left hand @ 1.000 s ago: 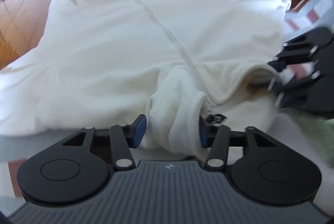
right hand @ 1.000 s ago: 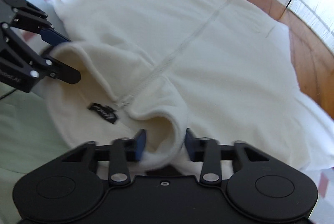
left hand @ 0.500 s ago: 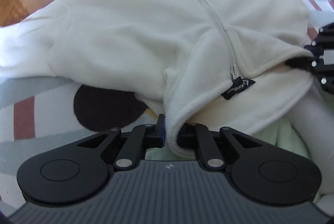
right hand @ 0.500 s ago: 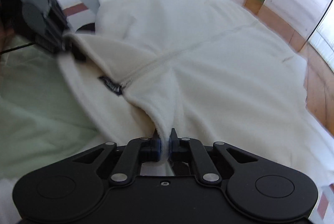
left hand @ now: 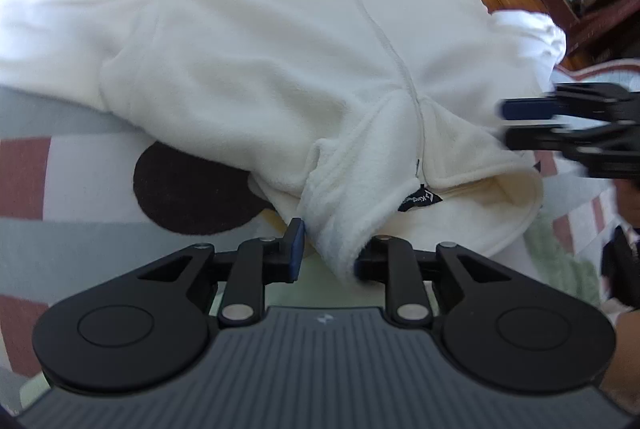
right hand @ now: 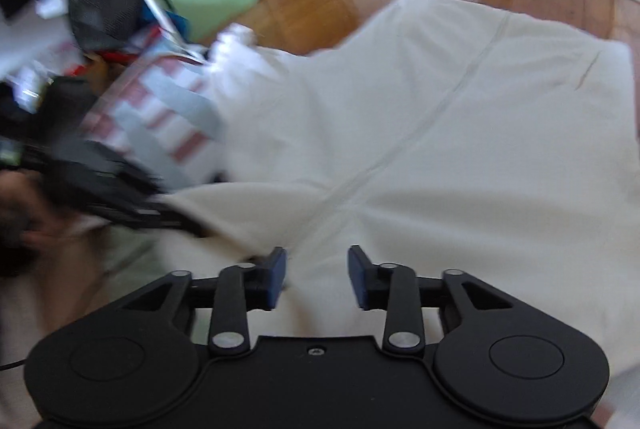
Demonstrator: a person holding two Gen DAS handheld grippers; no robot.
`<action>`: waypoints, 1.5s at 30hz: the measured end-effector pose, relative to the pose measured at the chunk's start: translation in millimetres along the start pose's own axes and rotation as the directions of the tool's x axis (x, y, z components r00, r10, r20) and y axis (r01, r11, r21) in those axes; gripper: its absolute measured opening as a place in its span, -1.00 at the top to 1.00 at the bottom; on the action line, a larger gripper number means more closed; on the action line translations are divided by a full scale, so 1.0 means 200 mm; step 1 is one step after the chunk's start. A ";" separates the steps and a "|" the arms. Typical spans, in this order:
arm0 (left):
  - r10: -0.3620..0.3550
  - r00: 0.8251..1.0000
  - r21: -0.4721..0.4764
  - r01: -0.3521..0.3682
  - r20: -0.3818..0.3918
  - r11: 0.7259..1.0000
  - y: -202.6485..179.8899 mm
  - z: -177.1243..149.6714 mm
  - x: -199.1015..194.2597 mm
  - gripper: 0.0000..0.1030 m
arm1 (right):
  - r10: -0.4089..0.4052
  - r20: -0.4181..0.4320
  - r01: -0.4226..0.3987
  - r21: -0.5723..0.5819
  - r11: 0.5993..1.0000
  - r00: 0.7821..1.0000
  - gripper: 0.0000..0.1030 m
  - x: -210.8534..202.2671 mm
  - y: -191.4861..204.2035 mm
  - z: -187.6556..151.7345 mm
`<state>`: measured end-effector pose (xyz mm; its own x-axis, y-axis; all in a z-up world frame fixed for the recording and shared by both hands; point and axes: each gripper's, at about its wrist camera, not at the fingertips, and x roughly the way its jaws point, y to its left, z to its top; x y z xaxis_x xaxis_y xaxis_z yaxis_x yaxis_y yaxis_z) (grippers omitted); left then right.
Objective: Fold clothes
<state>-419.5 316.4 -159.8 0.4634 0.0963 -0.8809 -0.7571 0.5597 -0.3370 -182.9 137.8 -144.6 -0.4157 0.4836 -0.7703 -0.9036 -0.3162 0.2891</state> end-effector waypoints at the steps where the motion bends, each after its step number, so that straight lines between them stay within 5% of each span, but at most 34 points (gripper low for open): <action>1: -0.005 1.000 -0.001 0.005 0.003 1.000 0.00 0.00 -0.01 0.60 | -0.026 -0.037 0.026 0.012 1.000 0.999 0.14 0.07 -0.01 0.01; 6: -0.031 0.999 -0.044 0.033 0.036 0.999 0.10 0.00 -0.14 0.49 | -0.035 -0.263 0.033 -0.011 0.999 0.964 0.08 0.29 -0.01 -0.06; 10: 0.004 0.995 -0.163 0.013 0.103 0.987 0.33 0.12 -0.26 0.01 | -0.074 -0.268 0.037 -0.140 0.989 0.960 -0.02 0.27 0.06 -0.09; 13: 0.022 0.997 -0.345 0.008 0.081 0.938 0.60 0.26 -0.22 0.01 | -0.085 -0.285 0.044 -0.148 0.988 0.955 -0.01 0.23 0.08 -0.02; 18: 0.083 0.994 -0.509 -0.039 0.064 0.860 0.88 0.40 -0.11 0.00 | 0.152 -0.130 -0.163 -0.077 0.984 0.980 -0.01 0.02 0.23 0.23; 21: 0.119 0.991 -0.576 -0.060 0.066 0.815 0.99 0.43 -0.03 0.00 | 0.366 -0.201 -0.358 0.077 0.930 0.908 -0.06 0.11 0.31 0.27; 23: 0.148 0.987 -0.620 -0.074 0.069 0.781 1.06 0.42 0.02 0.00 | 0.409 -0.251 -0.368 0.194 0.909 0.877 -0.08 0.24 0.34 0.23; 27: 0.126 0.981 -0.674 0.005 0.145 0.738 1.15 0.36 0.05 -0.08 | 0.307 -0.291 -0.208 0.326 0.922 0.906 -0.11 0.42 0.36 0.14; 30: 0.063 0.970 -0.688 0.120 0.234 0.716 1.20 0.35 0.08 -0.18 | 0.255 -0.199 -0.176 0.344 0.922 0.946 -0.11 0.42 0.38 0.12; 32: 0.041 0.957 -0.684 0.176 0.289 0.708 1.23 0.36 0.11 -0.16 | 0.245 -0.126 -0.189 0.346 0.919 0.961 -0.11 0.41 0.40 0.10; 33: 0.030 0.948 -0.681 0.204 0.316 0.704 1.25 0.36 0.12 0.00 | 0.240 -0.098 -0.196 0.327 0.925 0.966 0.06 0.40 0.42 0.08; 34: 0.020 0.939 -0.677 0.232 0.343 0.699 1.26 0.37 0.13 0.85 | 0.229 -0.075 -0.197 0.301 0.933 0.971 0.47 0.40 0.44 0.07; 36: 0.038 0.942 -0.647 0.200 0.335 0.736 1.29 0.40 0.14 0.92 | 0.163 -0.063 -0.149 0.188 0.971 0.985 0.74 0.37 0.50 0.05; 41: 0.135 0.893 -0.564 0.149 0.430 0.812 1.30 0.56 -0.03 0.93 | 0.219 0.081 -0.229 0.160 0.960 0.972 0.77 0.13 0.42 0.03; 43: 0.150 0.869 -0.544 0.154 0.472 0.825 1.32 0.60 -0.08 0.93 | 0.265 0.108 -0.280 0.161 0.946 0.958 0.77 0.07 0.38 0.04; 45: 0.134 0.864 -0.566 0.195 0.486 0.801 1.37 0.59 -0.08 0.93 | 0.311 0.076 -0.319 0.124 0.940 0.947 0.78 0.04 0.36 0.04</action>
<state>-581.1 565.1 -198.5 0.5229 0.5582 -0.6442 -0.7767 0.0007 -0.6298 -251.9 125.4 -124.9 -0.6829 0.4214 -0.5968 -0.7295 -0.3499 0.5877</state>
